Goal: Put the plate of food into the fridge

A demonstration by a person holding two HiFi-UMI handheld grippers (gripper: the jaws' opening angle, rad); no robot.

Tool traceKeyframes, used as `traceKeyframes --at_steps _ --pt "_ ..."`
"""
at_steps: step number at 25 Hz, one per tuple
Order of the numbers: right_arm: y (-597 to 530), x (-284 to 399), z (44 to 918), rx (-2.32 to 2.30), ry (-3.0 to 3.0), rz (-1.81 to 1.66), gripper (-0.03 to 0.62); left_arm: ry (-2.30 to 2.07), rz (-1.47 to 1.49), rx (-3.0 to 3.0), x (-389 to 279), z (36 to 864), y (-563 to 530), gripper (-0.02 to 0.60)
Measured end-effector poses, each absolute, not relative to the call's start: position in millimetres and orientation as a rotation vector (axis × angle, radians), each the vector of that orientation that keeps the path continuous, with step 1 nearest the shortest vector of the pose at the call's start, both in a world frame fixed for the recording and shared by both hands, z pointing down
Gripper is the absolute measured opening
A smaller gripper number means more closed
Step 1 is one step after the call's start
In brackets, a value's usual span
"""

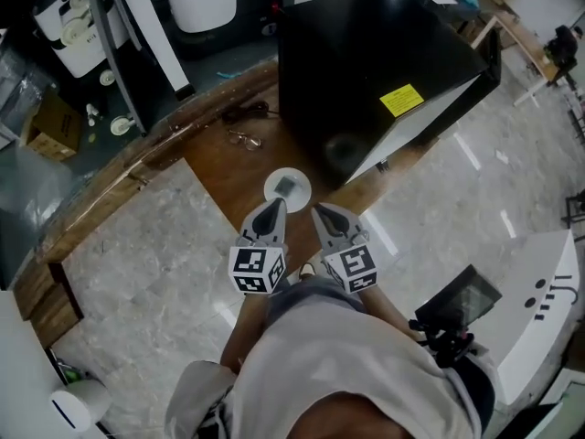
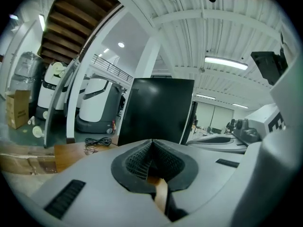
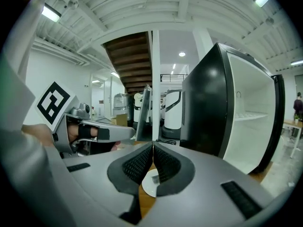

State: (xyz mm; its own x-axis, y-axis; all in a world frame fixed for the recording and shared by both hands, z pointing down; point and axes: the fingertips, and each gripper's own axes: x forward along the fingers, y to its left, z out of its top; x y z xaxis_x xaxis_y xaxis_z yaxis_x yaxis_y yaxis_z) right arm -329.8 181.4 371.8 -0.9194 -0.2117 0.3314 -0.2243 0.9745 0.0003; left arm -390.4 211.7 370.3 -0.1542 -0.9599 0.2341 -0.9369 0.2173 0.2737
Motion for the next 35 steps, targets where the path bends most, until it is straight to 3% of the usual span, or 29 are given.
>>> traceKeyframes --at_steps 7,15,22,24,29,35 --pt "125.4 -412.9 432.0 0.494 -2.695 0.164 0.018 -1.979 0.063 1.858 -498.7 430.0 156.2 0.019" --pt "72.2 -465.3 570.6 0.575 -2.408 0.579 0.02 -1.587 0.341 1.951 -578.2 555.7 98.0 0.021" --pt "47.2 -450.9 688.4 0.734 -2.084 0.987 0.03 -1.308 0.581 1.998 -581.3 651.8 56.7 0.02" --pt "42.4 -444.7 708.4 0.747 -2.044 1.077 0.162 -1.242 0.661 1.992 -572.0 674.1 49.6 0.02" --pt "24.3 -430.4 722.9 0.826 -2.01 1.293 0.167 -1.153 0.809 1.968 -562.0 704.8 39.5 0.02" --pt "13.3 -443.5 718.8 0.797 -1.998 1.73 0.166 -1.084 0.781 1.99 -549.2 709.2 30.3 0.019"
